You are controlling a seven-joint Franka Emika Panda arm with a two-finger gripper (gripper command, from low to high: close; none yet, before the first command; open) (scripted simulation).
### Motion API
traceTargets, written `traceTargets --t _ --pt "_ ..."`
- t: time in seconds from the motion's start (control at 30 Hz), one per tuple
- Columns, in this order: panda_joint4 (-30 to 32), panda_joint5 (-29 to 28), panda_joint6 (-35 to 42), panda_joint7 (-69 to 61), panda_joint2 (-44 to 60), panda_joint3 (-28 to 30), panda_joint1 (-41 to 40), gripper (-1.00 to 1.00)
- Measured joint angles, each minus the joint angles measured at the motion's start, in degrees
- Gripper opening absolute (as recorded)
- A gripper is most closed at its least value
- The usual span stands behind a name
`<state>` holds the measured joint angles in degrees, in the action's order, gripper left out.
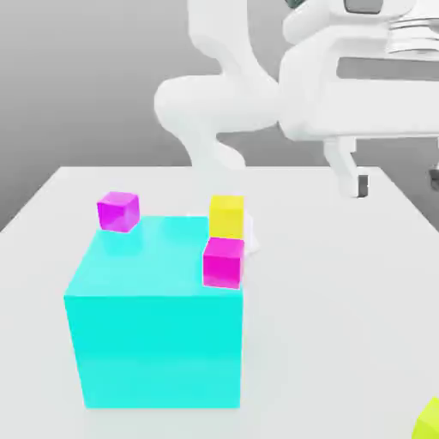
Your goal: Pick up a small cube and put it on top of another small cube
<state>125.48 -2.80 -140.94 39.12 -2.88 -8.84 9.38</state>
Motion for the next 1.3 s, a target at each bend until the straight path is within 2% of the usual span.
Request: traceTargets --t 0.43,0.57,0.6,0.83,1.0,1.3 --pt "-4.06 -6.35 -5.49 -1.07 27.4 -2.85 7.9 0.0" --pt "-5.83 -8.7 -10.74 0.18 35.71 -1.21 9.86 0.0" --pt "-6.17 -9.1 -11.82 0.46 37.16 -0.82 10.19 -1.0" --pt "-6.18 -9.14 -11.81 0.46 37.23 -0.92 10.11 -1.0" --pt "-3.62 -5.96 -5.44 -0.39 28.15 -2.17 7.91 -1.0" --pt "5.36 -0.29 3.98 9.95 9.17 5.38 -0.01 -1.0"
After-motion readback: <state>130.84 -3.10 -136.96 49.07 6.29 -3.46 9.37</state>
